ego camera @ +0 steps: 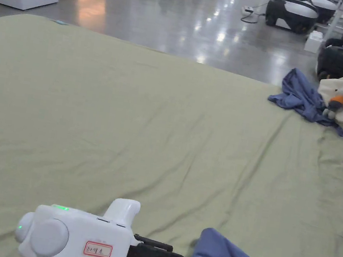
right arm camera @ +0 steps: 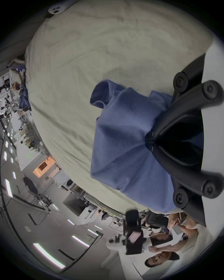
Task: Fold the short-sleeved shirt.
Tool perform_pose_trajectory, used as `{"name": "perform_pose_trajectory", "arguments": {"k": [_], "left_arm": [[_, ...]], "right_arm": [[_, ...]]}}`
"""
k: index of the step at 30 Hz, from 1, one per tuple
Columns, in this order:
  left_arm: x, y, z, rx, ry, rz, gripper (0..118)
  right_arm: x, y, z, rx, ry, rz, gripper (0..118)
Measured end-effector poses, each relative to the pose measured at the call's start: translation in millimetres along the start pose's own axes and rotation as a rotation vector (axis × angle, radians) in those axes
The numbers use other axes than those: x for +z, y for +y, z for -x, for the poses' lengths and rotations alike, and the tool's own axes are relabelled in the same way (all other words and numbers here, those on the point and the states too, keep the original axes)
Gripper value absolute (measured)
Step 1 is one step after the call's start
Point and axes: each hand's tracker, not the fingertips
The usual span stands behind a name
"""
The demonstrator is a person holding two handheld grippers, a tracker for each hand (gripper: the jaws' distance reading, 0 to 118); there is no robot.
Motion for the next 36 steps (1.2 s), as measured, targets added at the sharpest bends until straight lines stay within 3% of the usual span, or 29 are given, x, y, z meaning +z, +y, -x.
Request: {"name": "perform_pose_trajectory", "arguments": {"k": [4, 6, 8, 10, 11, 12, 13, 18, 21, 23, 27, 31, 34, 36], "left_arm": [[-77.5, 5.8, 12.7, 0.142, -0.116, 0.090, 111], [-111.5, 10.4, 7.7, 0.085, -0.160, 0.166, 111], [-123.2, 5.8, -8.2, 0.054, -0.079, 0.210, 111], [-133.0, 3.8, -14.1, 0.096, -0.139, 0.258, 109], [-131.7, 7.0, -15.2, 0.113, -0.135, 0.263, 97], [-126.1, 16.0, -13.1, 0.071, -0.111, 0.271, 36], [-121.4, 20.1, -13.2, 0.018, -0.042, 0.263, 31], [-98.9, 31.7, -8.3, 0.033, -0.087, 0.319, 31], [-36.1, 63.1, 24.6, -0.059, -0.005, 0.307, 31], [27.1, 81.2, 59.4, -0.043, 0.073, 0.284, 31], [190.0, 129.4, 144.1, -0.046, 0.421, 0.169, 31], [313.9, 151.1, 247.7, 0.091, 0.585, 0.145, 31], [374.4, 154.5, 307.1, 0.168, 0.714, 0.126, 31], [402.0, 154.4, 351.0, 0.244, 0.719, 0.093, 31]], "right_arm": [[1.8, -9.9, 1.9, 0.030, -0.008, -0.060, 4], [4.0, -16.5, 2.3, 0.027, -0.006, -0.095, 4], [5.7, -19.6, 2.3, 0.017, -0.005, -0.116, 4], [6.4, -22.8, -0.1, 0.026, -0.008, -0.129, 4], [7.9, -23.7, 1.3, 0.035, -0.015, -0.136, 4], [11.0, -24.0, 3.0, 0.041, -0.022, -0.141, 4], [14.2, -24.3, 5.2, 0.046, -0.036, -0.152, 4], [47.9, -23.2, 23.4, 0.102, -0.060, -0.200, 4], [79.1, -17.9, 42.8, 0.176, -0.078, -0.239, 4], [103.0, -16.1, 59.9, 0.220, -0.120, -0.318, 4], [150.9, -10.4, 107.5, 0.228, -0.162, -0.479, 4], [167.4, -1.1, 141.1, 0.232, -0.214, -0.535, 4], [159.8, 15.6, 163.3, 0.231, -0.248, -0.553, 4], [148.2, 27.2, 171.0, 0.222, -0.249, -0.547, 4]]}}
